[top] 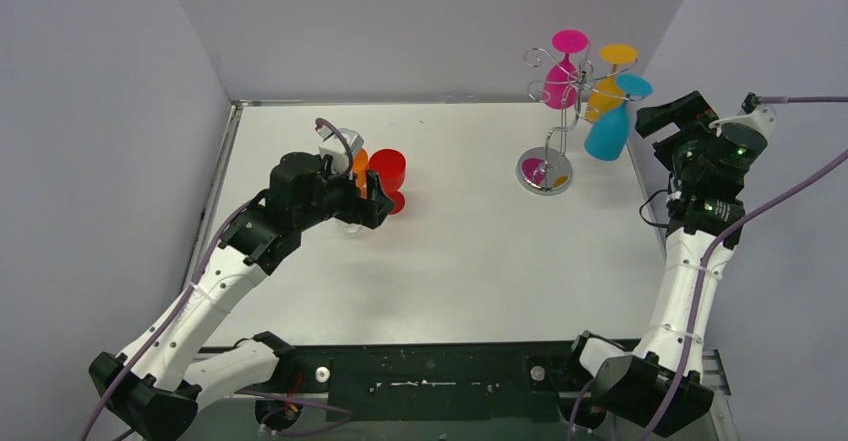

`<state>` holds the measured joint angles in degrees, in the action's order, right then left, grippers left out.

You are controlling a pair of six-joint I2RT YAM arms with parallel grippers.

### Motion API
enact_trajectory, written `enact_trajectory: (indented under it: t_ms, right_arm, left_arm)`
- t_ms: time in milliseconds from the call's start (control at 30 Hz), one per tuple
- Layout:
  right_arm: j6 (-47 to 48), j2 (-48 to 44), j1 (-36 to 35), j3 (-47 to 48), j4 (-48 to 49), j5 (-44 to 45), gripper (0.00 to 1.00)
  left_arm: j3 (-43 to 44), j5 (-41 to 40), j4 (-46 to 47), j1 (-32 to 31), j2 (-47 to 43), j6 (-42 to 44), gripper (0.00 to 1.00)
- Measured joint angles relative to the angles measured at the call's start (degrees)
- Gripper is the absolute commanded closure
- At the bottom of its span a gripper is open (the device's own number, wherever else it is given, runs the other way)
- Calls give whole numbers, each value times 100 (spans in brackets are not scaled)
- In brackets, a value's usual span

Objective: Take the wine glass off the wine glass rack
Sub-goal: Pick up the wine glass from the wine rack.

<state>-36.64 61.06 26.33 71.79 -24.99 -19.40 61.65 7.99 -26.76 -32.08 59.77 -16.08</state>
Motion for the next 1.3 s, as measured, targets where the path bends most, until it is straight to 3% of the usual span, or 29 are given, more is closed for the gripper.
enact_trajectory:
  t_ms: [533, 933, 1300]
  right_arm:
    - [-267, 1650, 2, 772, 1117, -1300, 2]
    - [-1355, 1812, 74, 428, 2507, -1493, 23]
    - [-1799, 2157, 74, 328, 2798, -1370, 45]
  left_arm:
    - [-35, 120, -299, 0, -127, -138, 16]
    - [-164, 229, -299, 0, -55, -181, 21]
    - [-162, 271, -275, 0, -28, -188, 22]
